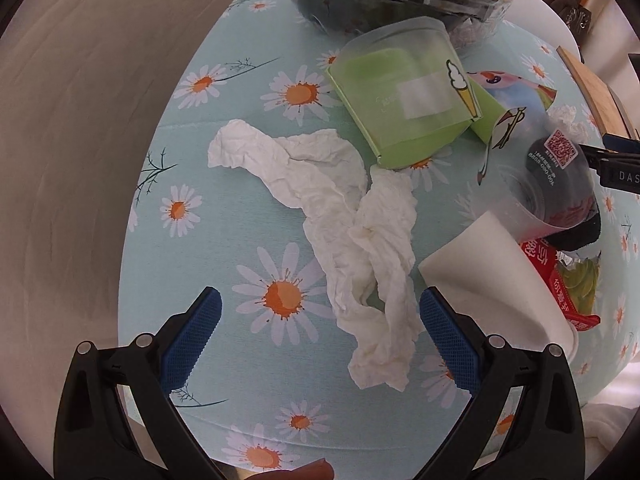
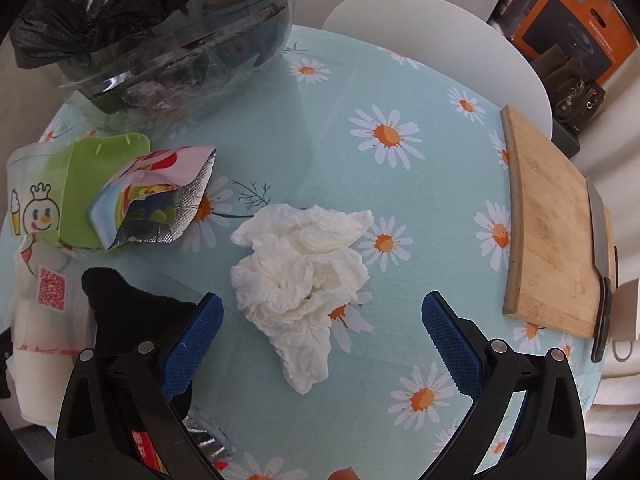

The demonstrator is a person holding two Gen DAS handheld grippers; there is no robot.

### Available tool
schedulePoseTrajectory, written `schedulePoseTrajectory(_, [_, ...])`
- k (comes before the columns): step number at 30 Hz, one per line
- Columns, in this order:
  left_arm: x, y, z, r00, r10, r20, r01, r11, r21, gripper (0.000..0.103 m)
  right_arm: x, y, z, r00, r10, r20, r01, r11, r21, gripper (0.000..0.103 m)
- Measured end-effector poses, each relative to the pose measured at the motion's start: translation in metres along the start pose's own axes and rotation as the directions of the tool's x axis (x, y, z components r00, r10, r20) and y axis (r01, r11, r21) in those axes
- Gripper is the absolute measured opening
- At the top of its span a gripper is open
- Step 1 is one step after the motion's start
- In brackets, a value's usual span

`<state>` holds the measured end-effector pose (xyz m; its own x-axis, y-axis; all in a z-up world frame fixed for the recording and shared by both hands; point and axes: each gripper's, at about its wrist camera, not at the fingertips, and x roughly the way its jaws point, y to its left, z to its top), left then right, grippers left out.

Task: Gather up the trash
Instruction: 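Move the right tool toward the crumpled white tissue and lower over it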

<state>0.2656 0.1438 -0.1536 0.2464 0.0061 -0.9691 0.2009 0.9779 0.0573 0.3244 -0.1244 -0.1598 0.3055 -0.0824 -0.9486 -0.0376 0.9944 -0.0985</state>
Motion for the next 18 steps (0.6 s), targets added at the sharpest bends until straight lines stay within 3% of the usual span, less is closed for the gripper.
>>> schedulePoseTrajectory(8, [0.034, 0.000, 0.005, 0.997, -0.024, -0.068, 0.025, 0.999, 0.021, 0.099, 0.028, -0.005, 0.006, 0.997, 0.036, -0.061, -0.033, 0.998, 0.044, 0.095])
schedulePoseTrajectory(9, [0.035, 0.006, 0.006, 0.997, -0.057, -0.049, 0.056, 0.998, -0.010, 0.098, 0.030, -0.008, 0.007, 0.997, 0.057, -0.059, -0.054, 0.997, 0.058, 0.095])
schedulePoseTrajectory(12, [0.033, 0.009, 0.006, 0.998, -0.050, -0.033, 0.049, 0.999, -0.011, 0.099, 0.034, -0.015, 0.007, 0.992, 0.113, -0.060, -0.108, 0.991, 0.078, 0.096])
schedulePoseTrajectory(18, [0.027, 0.007, -0.004, 0.997, -0.048, 0.058, 0.048, 0.999, -0.005, 0.099, 0.030, -0.016, -0.002, 0.994, 0.110, -0.001, -0.110, 0.991, 0.077, 0.097])
